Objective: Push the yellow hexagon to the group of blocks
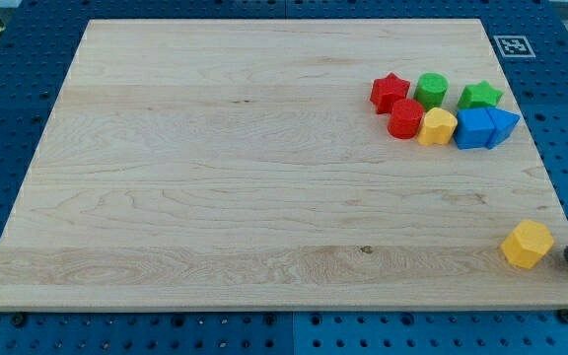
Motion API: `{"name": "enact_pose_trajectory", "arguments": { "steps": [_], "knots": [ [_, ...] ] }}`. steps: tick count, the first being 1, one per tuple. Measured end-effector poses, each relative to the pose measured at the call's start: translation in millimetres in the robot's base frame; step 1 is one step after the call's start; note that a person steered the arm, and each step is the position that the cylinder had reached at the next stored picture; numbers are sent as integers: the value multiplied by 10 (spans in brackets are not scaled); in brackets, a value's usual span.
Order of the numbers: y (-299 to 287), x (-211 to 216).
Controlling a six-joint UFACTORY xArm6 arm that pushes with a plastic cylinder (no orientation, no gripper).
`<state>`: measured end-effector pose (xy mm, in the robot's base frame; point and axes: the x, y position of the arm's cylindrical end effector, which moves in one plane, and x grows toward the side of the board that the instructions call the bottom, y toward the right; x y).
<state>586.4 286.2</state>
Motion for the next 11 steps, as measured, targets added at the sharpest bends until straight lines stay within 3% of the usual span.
{"name": "enact_pose_trajectory", "arguments": {
  "steps": [2, 7, 11],
  "knots": [
    [-654, -27],
    [-1121, -372],
    [-1231, -1176]
  ]
}}
